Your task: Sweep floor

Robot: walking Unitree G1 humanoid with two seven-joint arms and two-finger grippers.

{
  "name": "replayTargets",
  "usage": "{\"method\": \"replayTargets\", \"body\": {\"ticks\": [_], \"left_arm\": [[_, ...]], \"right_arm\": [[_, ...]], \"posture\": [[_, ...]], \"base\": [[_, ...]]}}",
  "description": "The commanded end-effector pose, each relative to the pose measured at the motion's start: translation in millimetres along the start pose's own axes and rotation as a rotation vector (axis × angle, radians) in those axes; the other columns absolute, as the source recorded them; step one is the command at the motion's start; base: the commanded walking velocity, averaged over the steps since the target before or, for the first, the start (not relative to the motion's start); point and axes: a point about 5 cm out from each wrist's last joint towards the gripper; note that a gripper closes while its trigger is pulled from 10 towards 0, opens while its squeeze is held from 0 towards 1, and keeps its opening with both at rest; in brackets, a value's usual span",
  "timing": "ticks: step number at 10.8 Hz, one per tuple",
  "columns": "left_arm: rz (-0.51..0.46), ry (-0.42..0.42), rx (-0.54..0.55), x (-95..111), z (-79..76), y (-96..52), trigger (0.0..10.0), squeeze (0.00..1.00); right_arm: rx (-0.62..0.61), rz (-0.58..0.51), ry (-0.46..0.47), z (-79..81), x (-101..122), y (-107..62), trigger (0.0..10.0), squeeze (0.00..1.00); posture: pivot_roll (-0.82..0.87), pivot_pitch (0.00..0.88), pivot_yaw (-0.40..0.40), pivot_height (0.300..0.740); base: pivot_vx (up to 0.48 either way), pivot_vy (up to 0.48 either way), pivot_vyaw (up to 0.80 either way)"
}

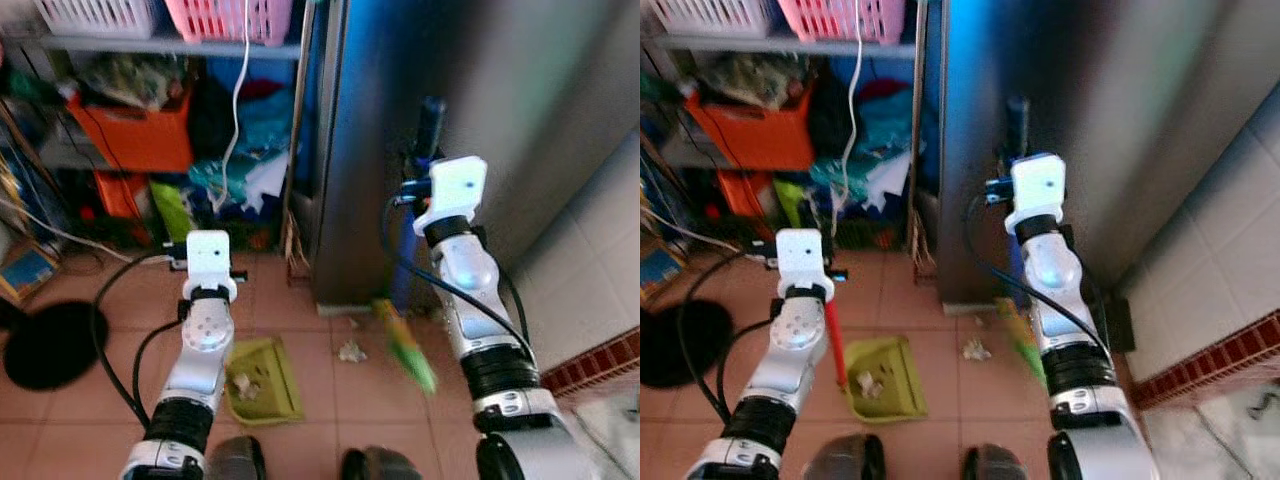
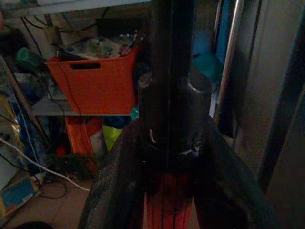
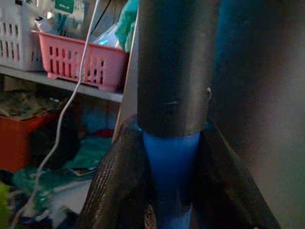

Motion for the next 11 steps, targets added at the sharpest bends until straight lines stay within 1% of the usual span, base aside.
{"method": "replayTargets", "body": {"ticks": [1,2,4,5,6,7,8,9,11], "left_arm": [[-0.065,0.027,0.019,11,3.5,4.5,10.0,0.00],[-0.068,0.024,0.015,12,3.6,7.2,10.0,0.00],[-0.089,0.023,0.000,18,0.6,8.8,10.0,0.00],[-0.100,0.006,-0.011,22,-2.9,7.8,10.0,0.00],[-0.103,0.002,-0.016,23,-4.2,7.2,10.0,0.00],[-0.103,0.001,-0.028,23,-6.9,5.2,10.0,0.00],[-0.098,0.006,-0.035,21,-7.5,3.8,10.0,0.00],[-0.092,0.011,-0.042,19,-7.7,3.7,10.0,0.00],[-0.085,0.006,-0.065,17,-14.1,3.8,10.0,0.00]], "right_arm": [[0.004,-0.031,0.020,-1.0,7,4.5,10.0,0.00],[0.017,-0.028,0.033,2.9,2,-1.7,10.0,0.00],[0.024,-0.016,0.049,9.4,-6,-11.7,10.0,0.00],[0.048,-0.027,0.093,14.6,-3,-10.7,10.0,0.00],[0.045,-0.022,0.102,14.5,-2,-9.8,10.0,0.00],[0.080,0.016,0.175,16.9,-1,-9.2,10.0,0.00],[0.148,0.060,0.287,20.1,3,-7.8,10.0,0.00],[0.181,0.101,0.343,17.5,8,-7.6,10.0,0.00],[0.139,0.107,0.421,7.7,23,-5.8,10.0,0.00]], "posture": [[-0.02,0.211,-0.054,0.740],[-0.02,0.244,-0.057,0.740],[-0.02,0.265,-0.058,0.740],[-0.01,0.276,-0.059,0.740],[-0.01,0.279,-0.058,0.740],[-0.01,0.281,-0.058,0.740],[-0.02,0.279,-0.057,0.740],[-0.03,0.278,-0.058,0.740],[-0.05,0.266,-0.060,0.740]], "base": [[0.000,0.000,0.00],[0.000,0.000,0.00],[0.000,0.000,0.00],[0.000,0.000,0.00],[0.000,0.000,0.00],[0.000,0.000,0.00],[0.000,0.000,0.00],[0.000,0.000,0.00],[0.000,0.000,0.00]]}}
Point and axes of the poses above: a point about 5 cm out from each wrist's last joint towards the gripper, its own y axis pointing out of the wrist towards the gripper, its own x axis along the axis of the wrist's last joint, z = x × y, and after that the axes turned 6 degrees about y, right-handed
